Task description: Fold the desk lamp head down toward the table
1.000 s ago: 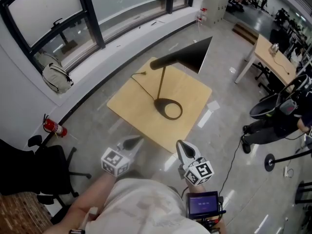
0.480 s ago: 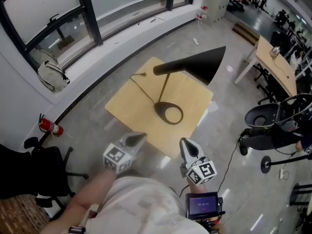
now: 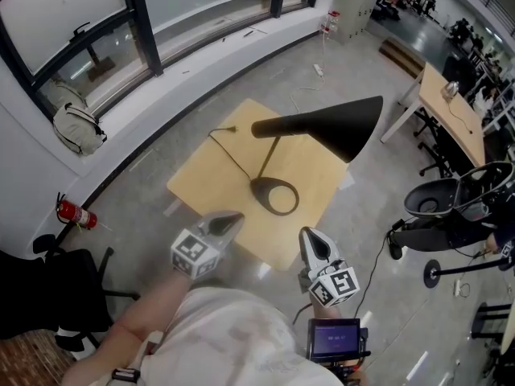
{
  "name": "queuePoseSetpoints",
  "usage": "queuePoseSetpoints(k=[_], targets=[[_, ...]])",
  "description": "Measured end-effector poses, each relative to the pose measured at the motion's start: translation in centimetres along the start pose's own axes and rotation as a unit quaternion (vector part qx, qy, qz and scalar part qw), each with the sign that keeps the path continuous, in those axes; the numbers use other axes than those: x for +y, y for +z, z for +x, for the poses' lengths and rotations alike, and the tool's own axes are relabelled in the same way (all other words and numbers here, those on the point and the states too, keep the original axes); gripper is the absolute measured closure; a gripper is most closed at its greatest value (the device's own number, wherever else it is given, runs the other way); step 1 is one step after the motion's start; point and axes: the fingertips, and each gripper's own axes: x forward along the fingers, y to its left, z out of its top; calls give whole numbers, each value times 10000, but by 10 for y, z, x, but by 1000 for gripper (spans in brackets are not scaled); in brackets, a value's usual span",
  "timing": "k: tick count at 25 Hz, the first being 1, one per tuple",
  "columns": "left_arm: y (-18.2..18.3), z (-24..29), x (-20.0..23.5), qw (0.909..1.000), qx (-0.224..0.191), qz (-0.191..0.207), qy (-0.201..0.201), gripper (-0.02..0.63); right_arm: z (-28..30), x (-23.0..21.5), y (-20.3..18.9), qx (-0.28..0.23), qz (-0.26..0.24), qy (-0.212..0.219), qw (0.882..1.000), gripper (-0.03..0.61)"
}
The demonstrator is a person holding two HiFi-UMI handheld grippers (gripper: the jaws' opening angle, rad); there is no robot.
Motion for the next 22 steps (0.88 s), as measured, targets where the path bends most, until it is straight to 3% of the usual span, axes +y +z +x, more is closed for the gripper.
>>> queuePoseSetpoints(k=[8,13,22], targets=[[9,28,16,9995,59,104,-300,612,6,-16,19,-95,-136,-303,9994,565],[29,43,24,9981,-116,211,-567,612,7,-26,35,-148,-298,-545,9980,565],[50,65,40,9944,-183,343,-981,612,-5,-54,85,-483,-540,-1004,9923,565]])
